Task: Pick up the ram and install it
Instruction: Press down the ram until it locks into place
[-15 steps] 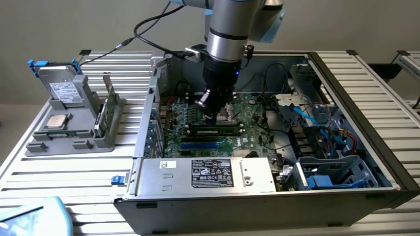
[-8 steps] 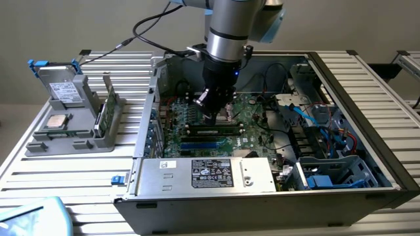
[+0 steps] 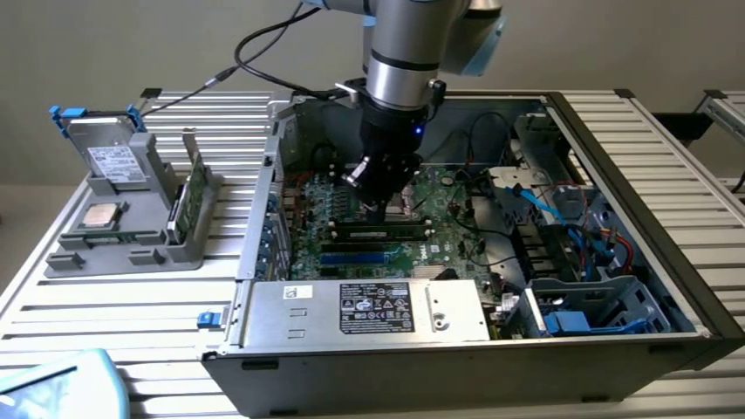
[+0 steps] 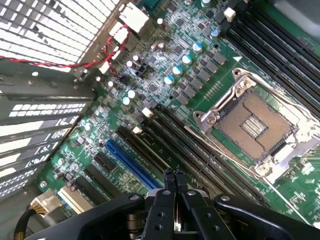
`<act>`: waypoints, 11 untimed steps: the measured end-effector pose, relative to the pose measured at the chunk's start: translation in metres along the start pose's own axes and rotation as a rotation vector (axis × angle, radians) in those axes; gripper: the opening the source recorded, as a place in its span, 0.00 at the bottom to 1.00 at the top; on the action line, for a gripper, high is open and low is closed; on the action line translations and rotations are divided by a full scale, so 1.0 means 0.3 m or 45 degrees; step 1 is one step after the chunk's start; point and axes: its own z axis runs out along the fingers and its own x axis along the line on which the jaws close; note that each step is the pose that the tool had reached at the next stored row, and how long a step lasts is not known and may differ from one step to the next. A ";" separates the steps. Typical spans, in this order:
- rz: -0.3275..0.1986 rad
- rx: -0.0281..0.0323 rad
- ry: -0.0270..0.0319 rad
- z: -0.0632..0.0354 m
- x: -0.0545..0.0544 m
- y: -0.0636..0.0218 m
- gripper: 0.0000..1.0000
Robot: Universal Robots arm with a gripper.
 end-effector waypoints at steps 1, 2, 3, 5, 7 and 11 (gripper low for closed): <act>0.010 0.0135 -0.0104 0.000 0.000 0.000 0.10; 0.019 0.0275 -0.0220 0.000 -0.001 0.000 0.10; 0.030 0.0411 -0.0345 0.000 -0.001 0.001 0.10; 0.052 0.0609 -0.0574 0.000 -0.001 0.001 0.10; 0.075 0.0735 -0.0757 0.000 -0.001 0.001 0.10; 0.124 0.0807 -0.0910 0.000 -0.002 0.001 0.10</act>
